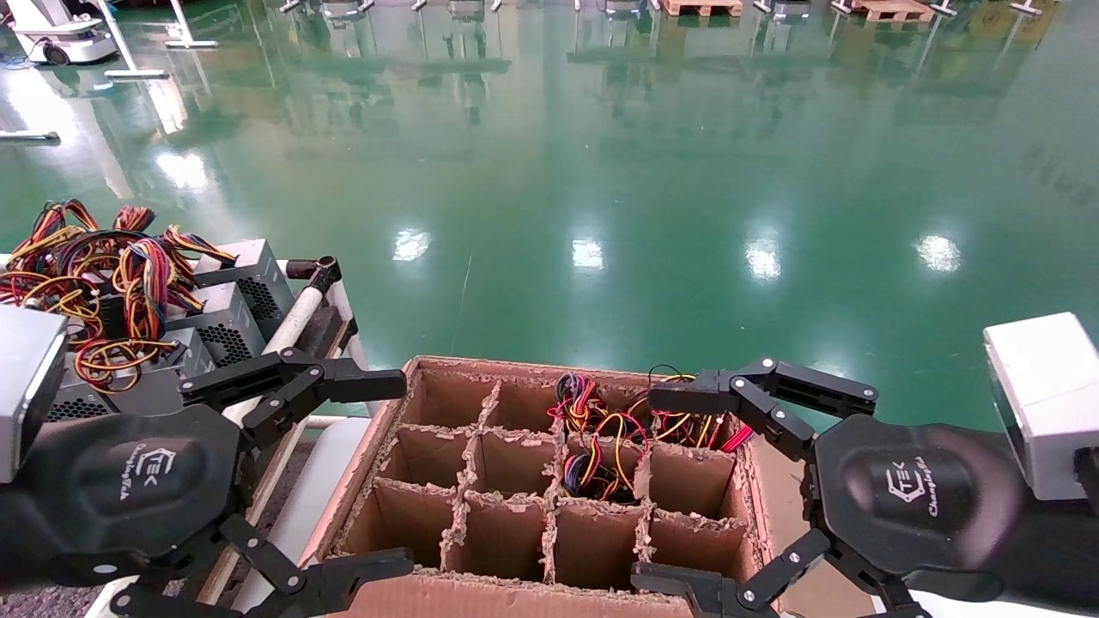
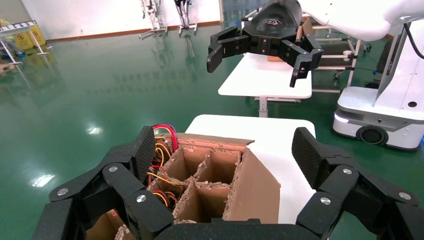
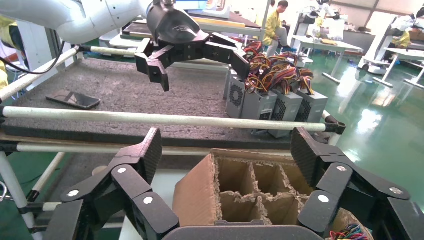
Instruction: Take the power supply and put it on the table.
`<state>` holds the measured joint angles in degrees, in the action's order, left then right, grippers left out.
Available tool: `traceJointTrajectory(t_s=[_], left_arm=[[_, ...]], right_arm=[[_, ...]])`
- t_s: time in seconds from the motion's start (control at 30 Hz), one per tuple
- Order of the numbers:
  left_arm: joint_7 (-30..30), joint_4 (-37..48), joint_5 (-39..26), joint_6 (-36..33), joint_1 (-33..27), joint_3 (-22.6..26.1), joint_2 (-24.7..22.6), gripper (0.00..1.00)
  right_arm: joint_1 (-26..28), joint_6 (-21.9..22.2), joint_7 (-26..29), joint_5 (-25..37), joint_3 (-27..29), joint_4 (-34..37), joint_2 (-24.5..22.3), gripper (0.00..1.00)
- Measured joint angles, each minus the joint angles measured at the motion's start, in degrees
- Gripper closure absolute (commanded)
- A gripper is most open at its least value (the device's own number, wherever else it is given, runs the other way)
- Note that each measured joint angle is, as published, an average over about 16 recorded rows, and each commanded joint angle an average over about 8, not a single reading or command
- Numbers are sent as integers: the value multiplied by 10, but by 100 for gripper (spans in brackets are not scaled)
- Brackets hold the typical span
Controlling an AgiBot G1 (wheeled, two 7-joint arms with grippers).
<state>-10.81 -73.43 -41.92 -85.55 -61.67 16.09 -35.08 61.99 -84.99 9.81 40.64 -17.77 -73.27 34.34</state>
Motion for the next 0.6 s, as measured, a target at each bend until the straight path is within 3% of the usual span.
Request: traceJointTrajectory(t_s=[0.6], left_arm=[[-1,2,-6,5,-2,2,-2,0]], right_arm=[[0,0,0,0,0,0,0,100]])
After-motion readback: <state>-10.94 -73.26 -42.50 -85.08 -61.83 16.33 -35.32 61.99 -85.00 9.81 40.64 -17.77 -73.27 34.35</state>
